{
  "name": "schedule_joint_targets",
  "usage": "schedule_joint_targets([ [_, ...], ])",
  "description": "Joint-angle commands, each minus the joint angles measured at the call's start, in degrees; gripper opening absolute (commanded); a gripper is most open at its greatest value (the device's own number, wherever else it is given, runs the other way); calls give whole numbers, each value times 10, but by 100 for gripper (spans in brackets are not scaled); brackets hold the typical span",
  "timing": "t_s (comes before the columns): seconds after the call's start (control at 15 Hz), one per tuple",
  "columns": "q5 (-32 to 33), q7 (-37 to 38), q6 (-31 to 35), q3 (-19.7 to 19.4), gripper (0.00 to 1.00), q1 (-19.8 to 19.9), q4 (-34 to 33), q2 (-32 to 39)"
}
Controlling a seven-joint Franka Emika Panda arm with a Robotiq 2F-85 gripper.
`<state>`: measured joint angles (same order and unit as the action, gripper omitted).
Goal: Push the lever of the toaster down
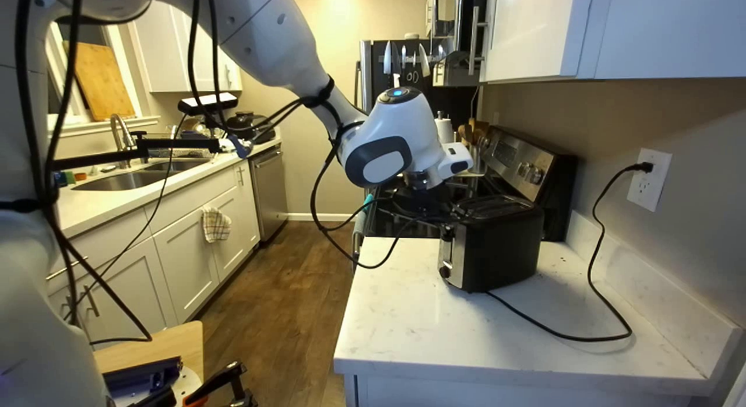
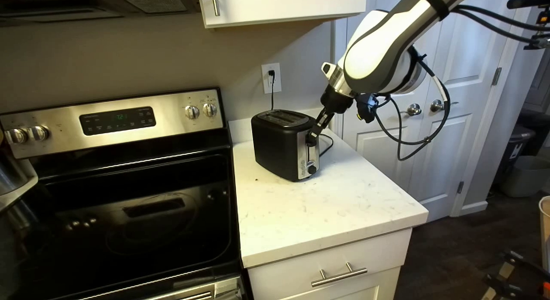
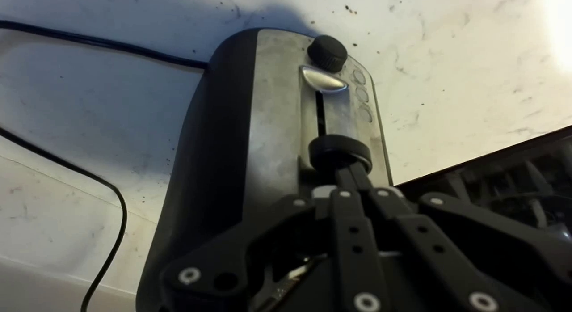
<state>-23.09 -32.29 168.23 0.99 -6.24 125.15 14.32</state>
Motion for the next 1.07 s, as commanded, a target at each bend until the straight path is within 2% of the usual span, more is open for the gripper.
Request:
schedule_joint_targets([
  [0.0,-14,-8,16,7,0,7,-18,28],
  [0.47,-20,-17,31,16,0,14,-25,62],
  [0.73,-21,-22,68,28,0,19,-33,96],
  [1.0,-14,-36,122,58,0,45,-55,153],
])
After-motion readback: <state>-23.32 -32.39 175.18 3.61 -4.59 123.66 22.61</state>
